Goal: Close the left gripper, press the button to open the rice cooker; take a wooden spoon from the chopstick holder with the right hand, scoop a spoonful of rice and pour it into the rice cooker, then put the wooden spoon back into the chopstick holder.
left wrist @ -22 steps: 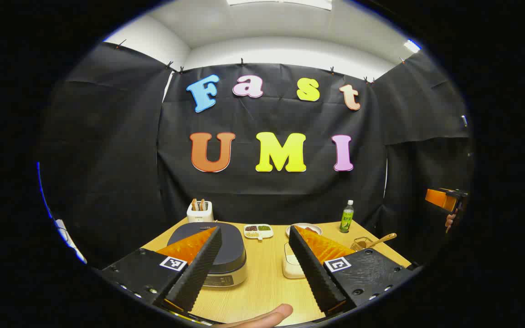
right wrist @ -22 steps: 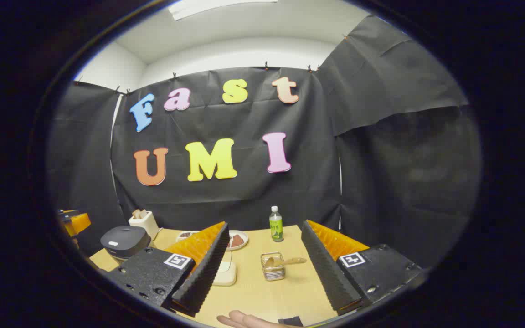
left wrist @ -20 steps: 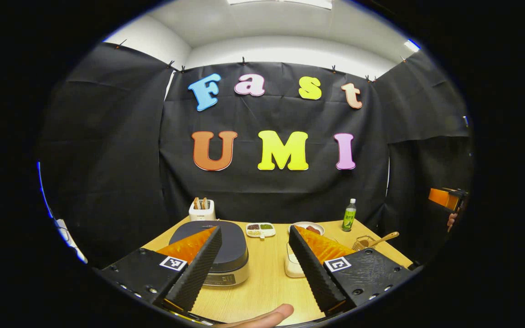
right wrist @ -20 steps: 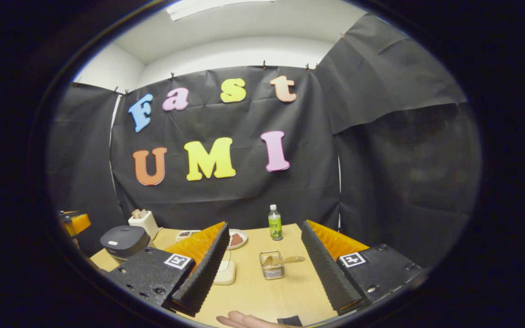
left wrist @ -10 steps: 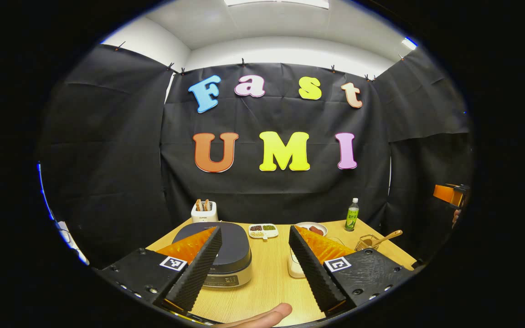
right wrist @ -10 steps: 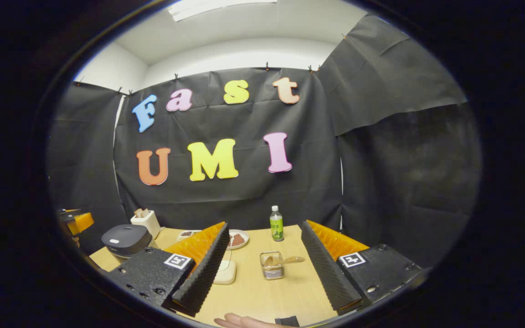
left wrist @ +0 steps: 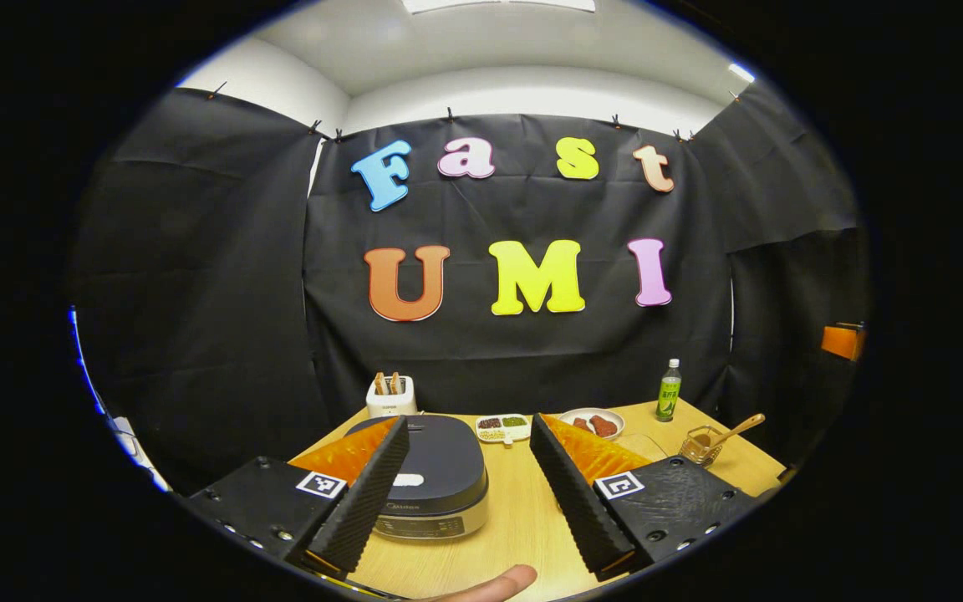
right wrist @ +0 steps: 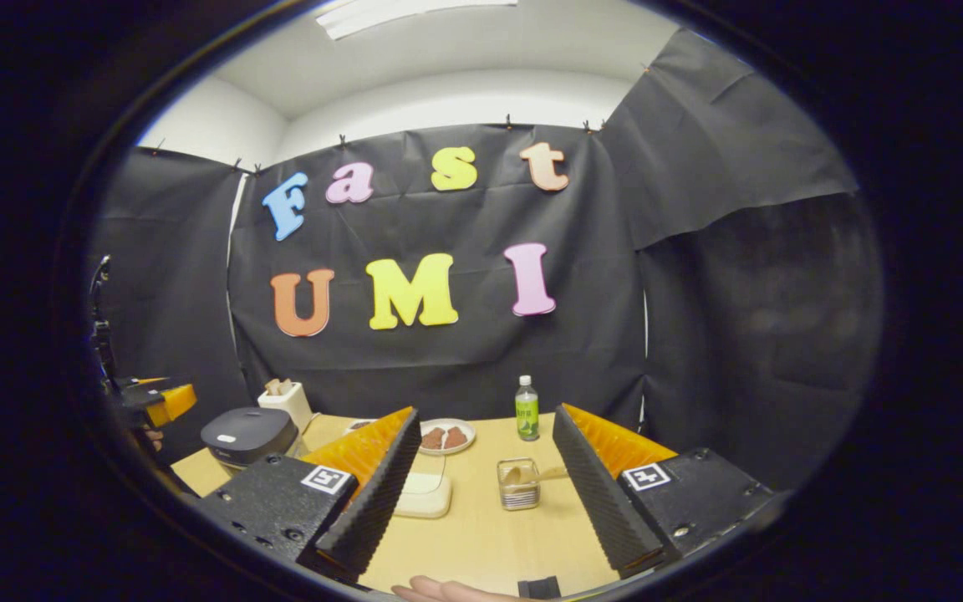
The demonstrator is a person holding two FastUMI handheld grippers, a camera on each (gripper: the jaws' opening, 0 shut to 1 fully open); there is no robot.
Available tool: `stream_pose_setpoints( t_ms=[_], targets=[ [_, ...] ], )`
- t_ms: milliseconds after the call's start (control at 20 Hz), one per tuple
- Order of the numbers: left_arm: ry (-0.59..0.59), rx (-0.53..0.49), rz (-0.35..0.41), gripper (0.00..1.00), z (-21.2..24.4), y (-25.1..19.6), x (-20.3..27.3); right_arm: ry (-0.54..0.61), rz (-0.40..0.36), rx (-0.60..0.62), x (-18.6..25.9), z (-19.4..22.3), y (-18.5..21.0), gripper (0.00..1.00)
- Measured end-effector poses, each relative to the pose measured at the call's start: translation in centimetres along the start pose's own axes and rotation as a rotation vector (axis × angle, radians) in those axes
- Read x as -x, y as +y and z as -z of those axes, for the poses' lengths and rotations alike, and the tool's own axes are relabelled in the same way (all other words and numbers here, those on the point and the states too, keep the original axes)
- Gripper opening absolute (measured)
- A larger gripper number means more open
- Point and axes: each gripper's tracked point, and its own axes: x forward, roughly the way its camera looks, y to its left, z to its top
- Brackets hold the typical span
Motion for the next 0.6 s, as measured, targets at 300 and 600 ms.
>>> stream_pose_setpoints(
  t_ms=[300,600],
  targets=[
    [0.039,0.053,0.009,0.71,1.4,1.3,-2.0,0.013,-0.011,-0.005,-0.3,0.9,0.1,1.0],
    [0.089,0.124,-0.013,0.34,3.3,3.0,-4.4,0.021,-0.004,-0.002,-0.5,1.7,-0.4,1.0]
  ],
)
